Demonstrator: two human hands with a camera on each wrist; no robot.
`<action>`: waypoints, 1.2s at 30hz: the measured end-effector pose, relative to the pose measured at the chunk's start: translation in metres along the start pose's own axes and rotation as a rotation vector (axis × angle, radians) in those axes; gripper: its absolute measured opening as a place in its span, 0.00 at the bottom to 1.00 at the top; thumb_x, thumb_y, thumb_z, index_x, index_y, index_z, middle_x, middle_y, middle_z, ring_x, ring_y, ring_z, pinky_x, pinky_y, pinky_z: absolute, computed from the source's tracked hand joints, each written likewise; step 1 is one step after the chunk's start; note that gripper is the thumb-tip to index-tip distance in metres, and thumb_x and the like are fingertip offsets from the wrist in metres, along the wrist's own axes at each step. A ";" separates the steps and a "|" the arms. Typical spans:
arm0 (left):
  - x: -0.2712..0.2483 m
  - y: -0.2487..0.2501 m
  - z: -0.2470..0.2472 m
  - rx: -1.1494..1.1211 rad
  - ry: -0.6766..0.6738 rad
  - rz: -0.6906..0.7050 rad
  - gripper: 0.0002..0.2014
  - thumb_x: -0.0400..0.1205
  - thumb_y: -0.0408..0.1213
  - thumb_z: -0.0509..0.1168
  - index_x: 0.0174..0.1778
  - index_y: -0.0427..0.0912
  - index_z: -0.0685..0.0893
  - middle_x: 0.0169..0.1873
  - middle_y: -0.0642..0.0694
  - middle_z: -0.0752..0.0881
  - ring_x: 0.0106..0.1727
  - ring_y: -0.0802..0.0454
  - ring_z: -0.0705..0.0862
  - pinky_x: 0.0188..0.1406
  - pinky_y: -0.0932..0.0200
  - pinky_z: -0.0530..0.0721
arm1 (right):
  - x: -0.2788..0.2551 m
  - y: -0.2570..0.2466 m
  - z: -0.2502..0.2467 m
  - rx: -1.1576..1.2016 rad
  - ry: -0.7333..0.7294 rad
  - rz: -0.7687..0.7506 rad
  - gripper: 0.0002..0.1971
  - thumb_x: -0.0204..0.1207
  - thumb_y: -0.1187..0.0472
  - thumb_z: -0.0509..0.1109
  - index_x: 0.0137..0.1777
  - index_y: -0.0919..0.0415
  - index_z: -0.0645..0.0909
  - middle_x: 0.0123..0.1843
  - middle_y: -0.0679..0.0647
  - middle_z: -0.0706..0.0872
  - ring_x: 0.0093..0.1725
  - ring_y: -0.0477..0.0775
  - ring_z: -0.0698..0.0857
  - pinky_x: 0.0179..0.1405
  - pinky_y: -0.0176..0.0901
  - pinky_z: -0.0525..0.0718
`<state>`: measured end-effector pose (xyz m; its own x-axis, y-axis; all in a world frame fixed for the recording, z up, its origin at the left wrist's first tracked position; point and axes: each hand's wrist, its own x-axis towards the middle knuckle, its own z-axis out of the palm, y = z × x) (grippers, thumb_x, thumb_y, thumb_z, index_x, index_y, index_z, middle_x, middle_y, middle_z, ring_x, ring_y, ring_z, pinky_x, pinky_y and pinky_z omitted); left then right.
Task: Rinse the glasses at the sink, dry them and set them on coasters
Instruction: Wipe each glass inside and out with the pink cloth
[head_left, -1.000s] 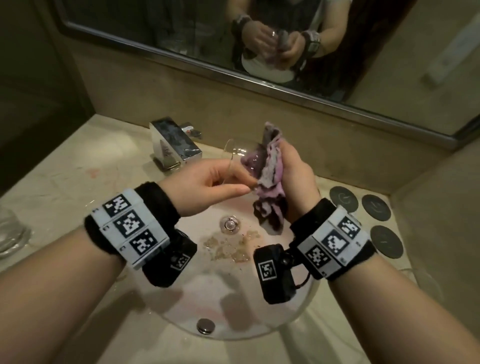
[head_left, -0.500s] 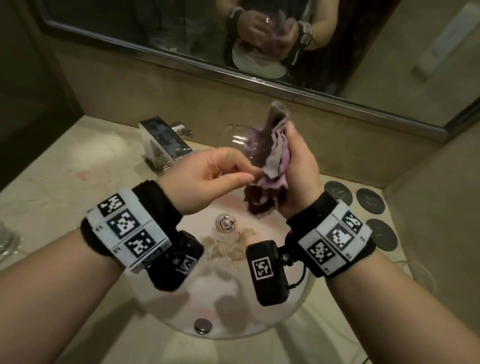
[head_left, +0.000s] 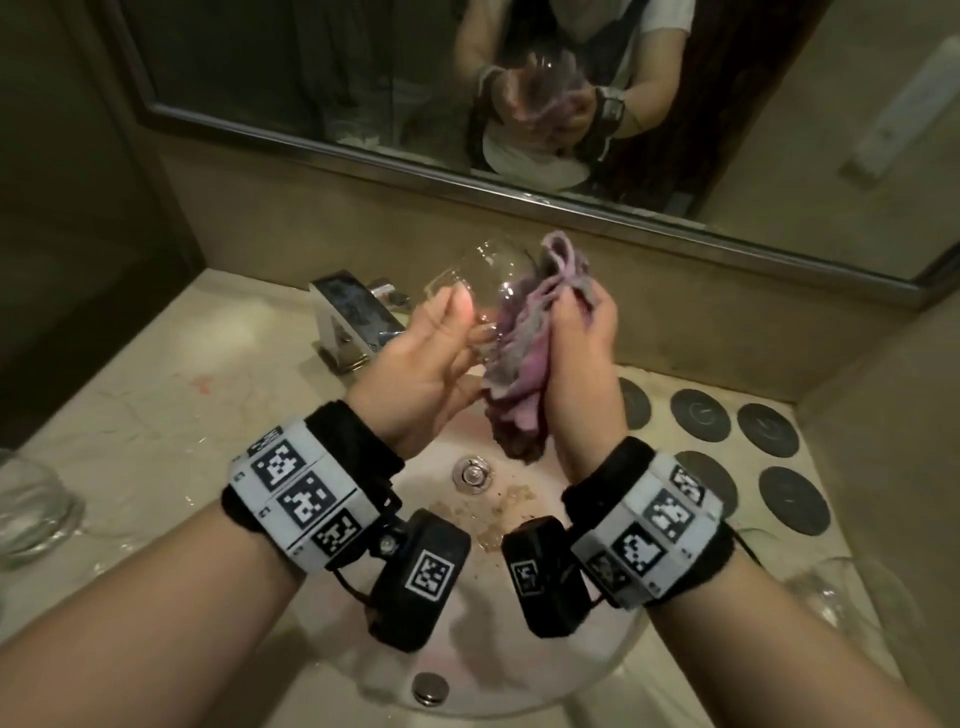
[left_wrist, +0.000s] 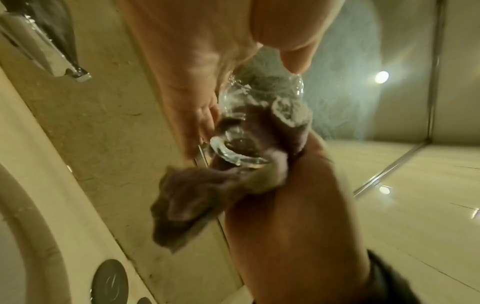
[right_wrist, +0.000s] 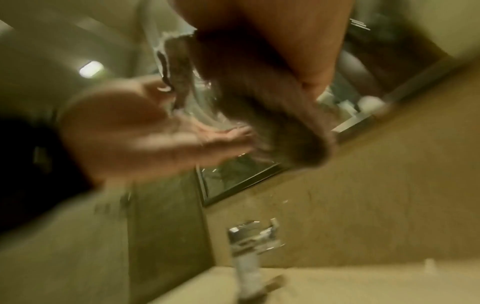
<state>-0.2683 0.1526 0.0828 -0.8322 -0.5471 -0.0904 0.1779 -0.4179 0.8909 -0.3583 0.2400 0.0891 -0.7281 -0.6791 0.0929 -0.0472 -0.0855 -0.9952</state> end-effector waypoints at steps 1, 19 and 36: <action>0.001 0.000 0.000 -0.041 0.005 0.008 0.25 0.76 0.58 0.59 0.65 0.48 0.73 0.52 0.50 0.89 0.57 0.52 0.86 0.53 0.53 0.86 | -0.004 0.001 0.002 -0.185 0.017 -0.182 0.18 0.79 0.40 0.56 0.68 0.36 0.62 0.69 0.50 0.74 0.67 0.49 0.78 0.67 0.52 0.79; 0.008 -0.004 -0.014 0.191 -0.150 0.043 0.49 0.46 0.71 0.74 0.62 0.55 0.67 0.41 0.53 0.89 0.41 0.55 0.89 0.35 0.54 0.88 | 0.019 -0.009 -0.002 0.442 -0.126 0.250 0.27 0.85 0.43 0.52 0.66 0.66 0.77 0.55 0.65 0.87 0.53 0.61 0.86 0.55 0.55 0.84; 0.002 0.017 0.009 0.080 -0.199 0.046 0.60 0.48 0.60 0.82 0.75 0.59 0.58 0.66 0.52 0.78 0.44 0.49 0.90 0.27 0.58 0.86 | 0.028 -0.021 0.002 0.209 -0.114 0.031 0.25 0.84 0.45 0.54 0.66 0.65 0.75 0.56 0.58 0.86 0.48 0.43 0.88 0.49 0.40 0.87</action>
<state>-0.2716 0.1505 0.1017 -0.9128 -0.4071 0.0337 0.1826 -0.3328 0.9251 -0.3759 0.2211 0.1125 -0.6445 -0.7607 0.0771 0.1248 -0.2042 -0.9709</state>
